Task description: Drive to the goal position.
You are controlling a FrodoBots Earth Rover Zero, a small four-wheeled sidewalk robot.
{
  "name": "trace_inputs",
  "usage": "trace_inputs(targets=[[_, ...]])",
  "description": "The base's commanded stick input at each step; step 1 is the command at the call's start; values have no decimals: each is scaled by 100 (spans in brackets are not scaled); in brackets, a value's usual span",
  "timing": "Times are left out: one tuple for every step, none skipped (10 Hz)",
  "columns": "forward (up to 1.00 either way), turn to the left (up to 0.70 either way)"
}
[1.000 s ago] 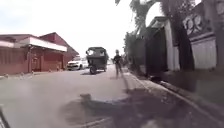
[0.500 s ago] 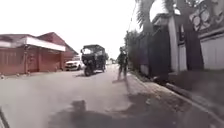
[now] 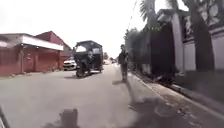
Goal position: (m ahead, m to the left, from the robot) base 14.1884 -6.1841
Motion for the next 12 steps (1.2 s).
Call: trace_inputs(targets=[[70, 1], [70, 1], [70, 1], [70, 1], [70, 1], [70, 1], [70, 1], [70, 1], [70, 1], [70, 1], [70, 1], [70, 1]])
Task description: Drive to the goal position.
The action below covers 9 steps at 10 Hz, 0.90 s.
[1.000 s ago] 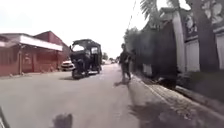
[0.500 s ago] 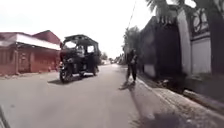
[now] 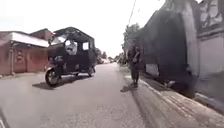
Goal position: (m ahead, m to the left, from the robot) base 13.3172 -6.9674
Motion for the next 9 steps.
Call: trace_inputs(targets=[[70, 1], [70, 1], [70, 1], [70, 1], [70, 3], [70, 16], [70, 27], [70, 16], [70, 2]])
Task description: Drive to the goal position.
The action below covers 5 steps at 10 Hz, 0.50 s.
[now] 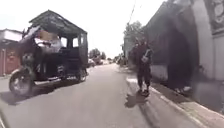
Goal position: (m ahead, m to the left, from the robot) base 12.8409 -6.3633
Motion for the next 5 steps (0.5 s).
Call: trace_inputs(targets=[[70, 1], [70, 1], [70, 1], [70, 1], [70, 1]])
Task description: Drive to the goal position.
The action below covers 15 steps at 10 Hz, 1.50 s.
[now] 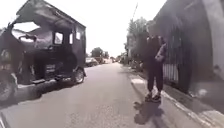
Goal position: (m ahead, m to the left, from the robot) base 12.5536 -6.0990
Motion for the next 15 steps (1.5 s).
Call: trace_inputs(targets=[[70, 1], [70, 1], [70, 1], [70, 1], [70, 1], [70, 1], [70, 1], [70, 1], [70, 1], [70, 1], [70, 1], [70, 1], [70, 1], [70, 1], [70, 1]])
